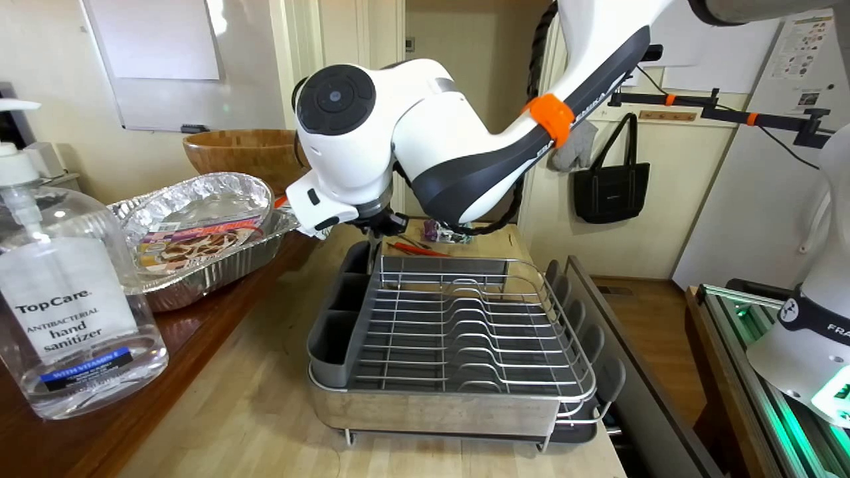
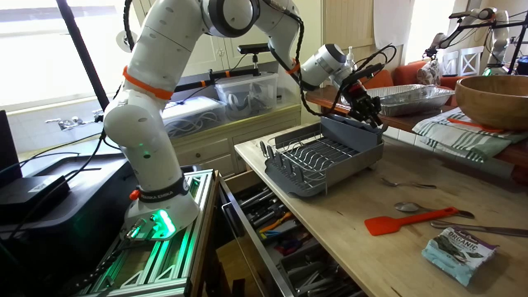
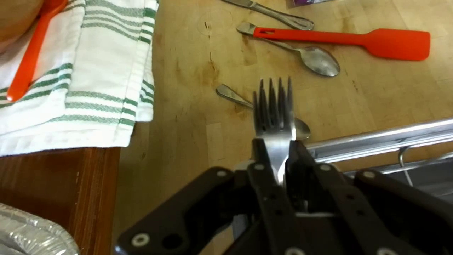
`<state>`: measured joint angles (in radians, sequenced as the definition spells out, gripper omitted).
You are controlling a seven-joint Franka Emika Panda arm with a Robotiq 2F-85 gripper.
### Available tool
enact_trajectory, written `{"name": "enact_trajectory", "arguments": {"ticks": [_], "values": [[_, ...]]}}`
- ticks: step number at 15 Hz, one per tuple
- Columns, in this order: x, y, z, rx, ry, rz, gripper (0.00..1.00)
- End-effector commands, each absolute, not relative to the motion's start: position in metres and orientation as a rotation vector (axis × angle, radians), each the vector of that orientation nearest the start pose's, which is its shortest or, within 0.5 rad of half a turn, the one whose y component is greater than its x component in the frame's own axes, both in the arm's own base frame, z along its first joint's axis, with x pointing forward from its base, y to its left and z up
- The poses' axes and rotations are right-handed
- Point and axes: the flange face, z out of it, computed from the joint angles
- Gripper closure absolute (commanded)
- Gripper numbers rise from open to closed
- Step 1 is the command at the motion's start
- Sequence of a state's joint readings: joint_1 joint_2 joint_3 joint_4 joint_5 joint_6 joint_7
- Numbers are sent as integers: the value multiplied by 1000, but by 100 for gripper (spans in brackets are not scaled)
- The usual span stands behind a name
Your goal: Put the fork in the drying rack
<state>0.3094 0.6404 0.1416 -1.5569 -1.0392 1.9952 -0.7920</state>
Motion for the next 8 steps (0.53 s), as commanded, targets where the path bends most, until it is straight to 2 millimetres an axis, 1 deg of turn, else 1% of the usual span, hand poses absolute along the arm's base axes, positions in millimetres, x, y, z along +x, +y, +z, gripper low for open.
{"name": "enact_trajectory", "arguments": {"ticks": [1,4,7,8], "values": [[657,246,275,1474,1785,-356,45],[657,250,283,1490,1777,-331,21],[656,252,297,1545,1773,-313,1],[656,252,304,1572,1769,-303,0]]}}
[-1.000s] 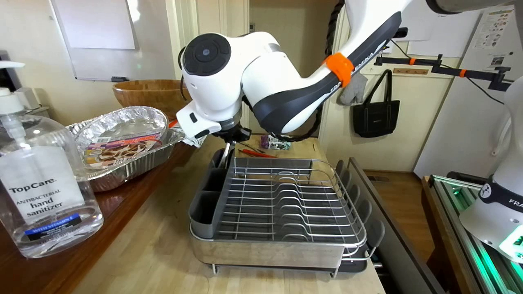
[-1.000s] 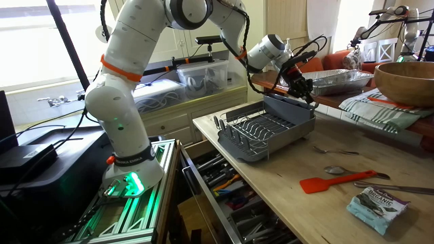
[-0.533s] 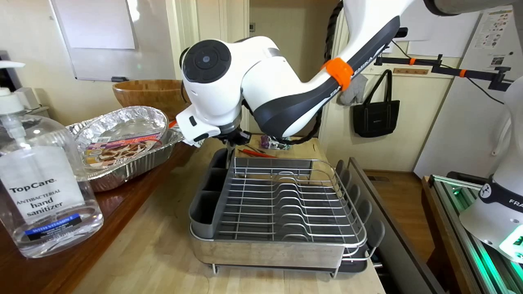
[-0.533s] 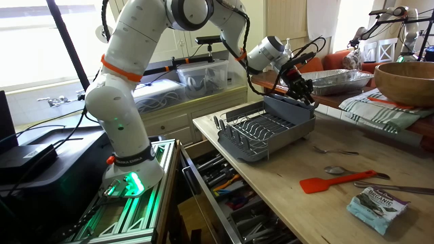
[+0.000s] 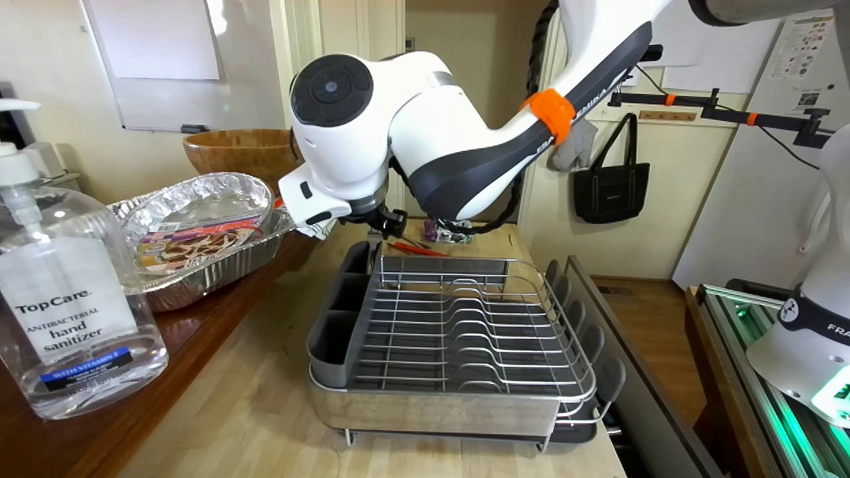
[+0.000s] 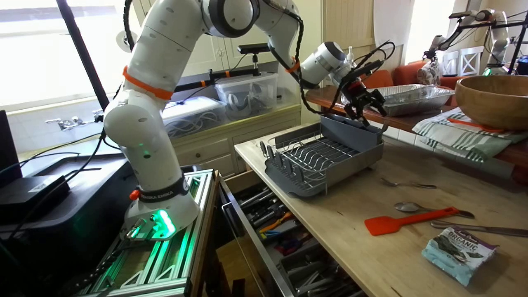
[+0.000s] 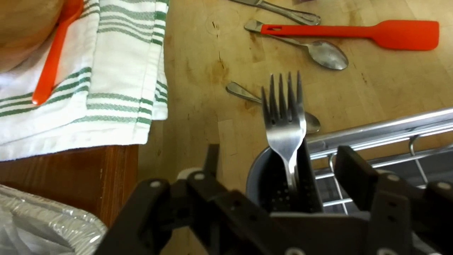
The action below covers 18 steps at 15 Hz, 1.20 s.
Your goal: Put the fork in the drying rack
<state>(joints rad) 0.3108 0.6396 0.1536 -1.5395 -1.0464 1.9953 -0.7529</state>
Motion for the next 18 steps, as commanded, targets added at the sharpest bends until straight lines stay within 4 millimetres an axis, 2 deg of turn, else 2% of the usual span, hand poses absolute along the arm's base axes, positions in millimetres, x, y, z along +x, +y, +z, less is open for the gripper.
{"name": "enact_trajectory", "arguments": {"ticks": [1,7,15,18], "values": [[656,252,311,1601,1759,-283,0],[653,238,356,1918,1622,-119,0],[642,212,411,2315,1268,61,0],[634,204,424,2452,1118,125,0]]}}
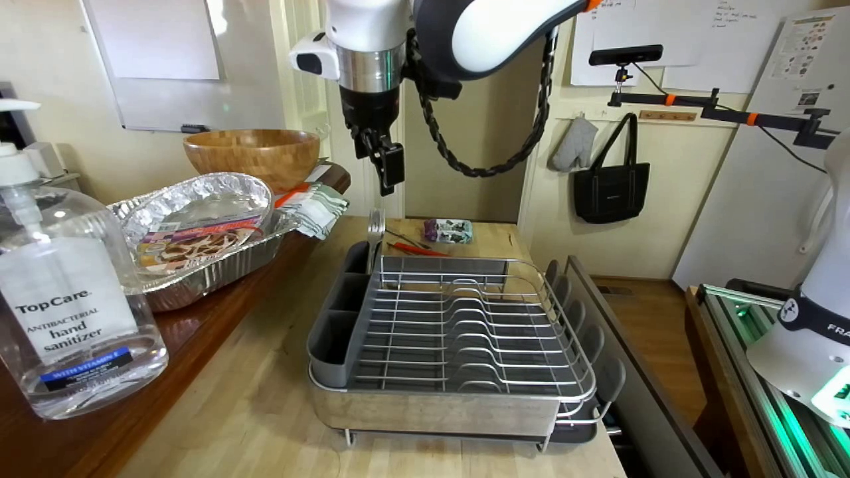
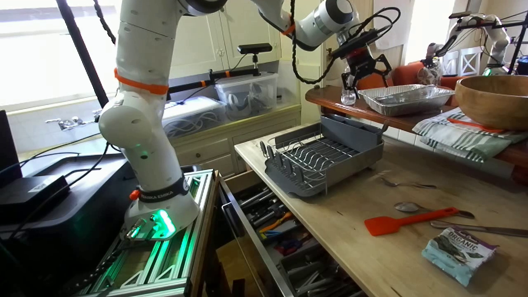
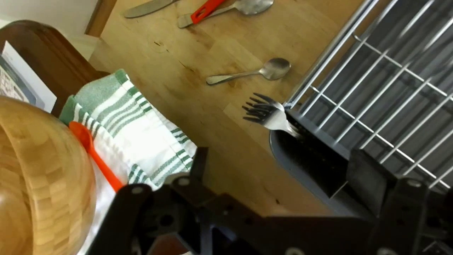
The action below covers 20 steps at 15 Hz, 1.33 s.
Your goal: Put the fork in the drying rack
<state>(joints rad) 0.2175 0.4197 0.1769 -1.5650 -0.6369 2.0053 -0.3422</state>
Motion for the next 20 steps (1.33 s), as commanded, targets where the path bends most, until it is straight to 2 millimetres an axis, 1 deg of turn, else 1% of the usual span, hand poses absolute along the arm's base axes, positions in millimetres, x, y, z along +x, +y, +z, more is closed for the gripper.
{"name": "enact_trajectory", "arguments": {"ticks": [1,9,15,17,20], "values": [[631,201,428,2495,1066,148,0],[610,176,442,2759,618,405,0],[600,142,454,2893,260,622,0],[594,129,456,2954,191,661,0],[584,110,457,3088,129,650,0]]}}
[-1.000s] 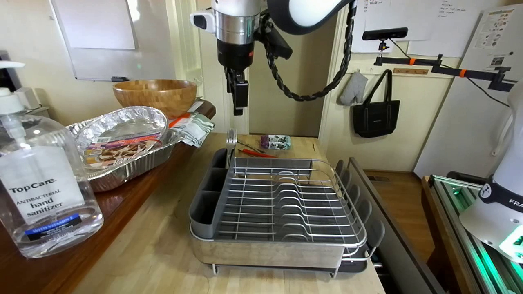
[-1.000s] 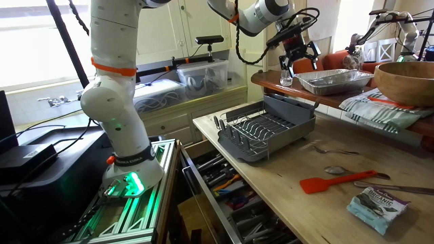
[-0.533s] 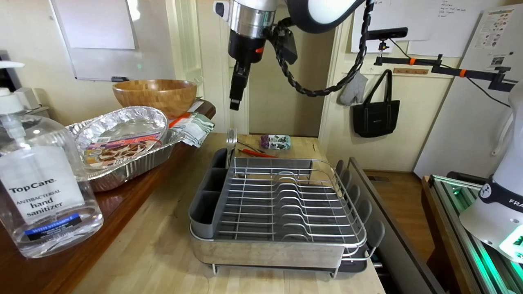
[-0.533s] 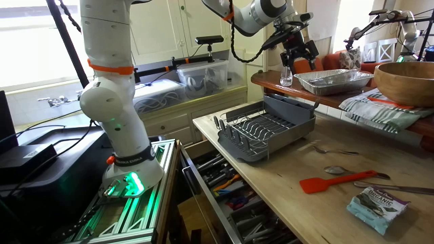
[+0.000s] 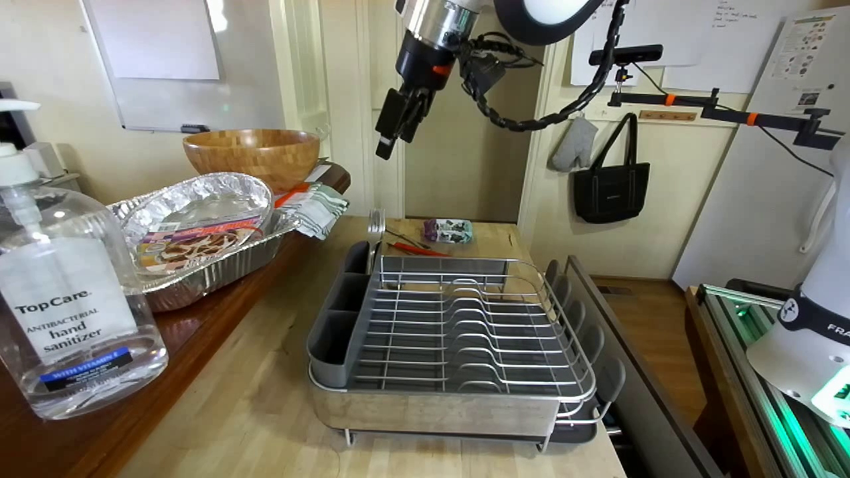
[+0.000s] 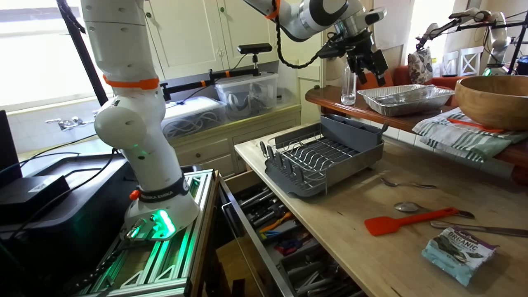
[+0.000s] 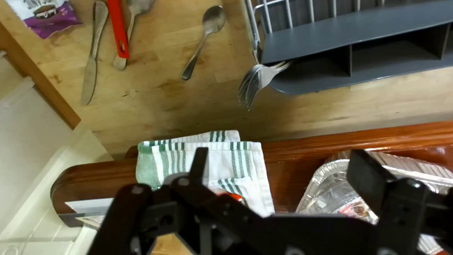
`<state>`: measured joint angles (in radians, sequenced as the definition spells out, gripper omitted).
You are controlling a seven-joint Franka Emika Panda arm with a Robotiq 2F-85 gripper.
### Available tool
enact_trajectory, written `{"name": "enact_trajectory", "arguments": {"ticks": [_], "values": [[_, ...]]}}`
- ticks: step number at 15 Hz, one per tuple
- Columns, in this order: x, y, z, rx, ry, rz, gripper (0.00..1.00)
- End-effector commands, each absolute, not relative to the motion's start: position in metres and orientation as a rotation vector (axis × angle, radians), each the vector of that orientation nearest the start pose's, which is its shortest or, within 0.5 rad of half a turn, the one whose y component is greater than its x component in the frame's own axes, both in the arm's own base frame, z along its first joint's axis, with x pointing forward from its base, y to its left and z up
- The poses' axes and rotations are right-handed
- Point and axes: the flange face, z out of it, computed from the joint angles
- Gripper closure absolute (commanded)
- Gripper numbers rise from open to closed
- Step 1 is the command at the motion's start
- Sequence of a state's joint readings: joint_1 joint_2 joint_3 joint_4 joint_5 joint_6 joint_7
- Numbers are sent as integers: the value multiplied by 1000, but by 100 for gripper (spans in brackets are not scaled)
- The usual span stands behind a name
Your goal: Put the fork in the drying rack
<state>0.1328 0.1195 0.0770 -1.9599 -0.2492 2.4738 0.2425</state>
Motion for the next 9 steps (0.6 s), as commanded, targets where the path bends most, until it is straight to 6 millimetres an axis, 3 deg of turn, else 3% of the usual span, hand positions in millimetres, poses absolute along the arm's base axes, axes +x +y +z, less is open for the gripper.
{"name": "enact_trajectory", "arguments": {"ticks": [1,3,4,9], "values": [[580,103,458,-3030,-103,-625,0],[573,90,457,-2985,-103,-585,0],[590,102,459,-3029,-107,-597,0],[589,101,460,-3024,-117,-599,0]]}}
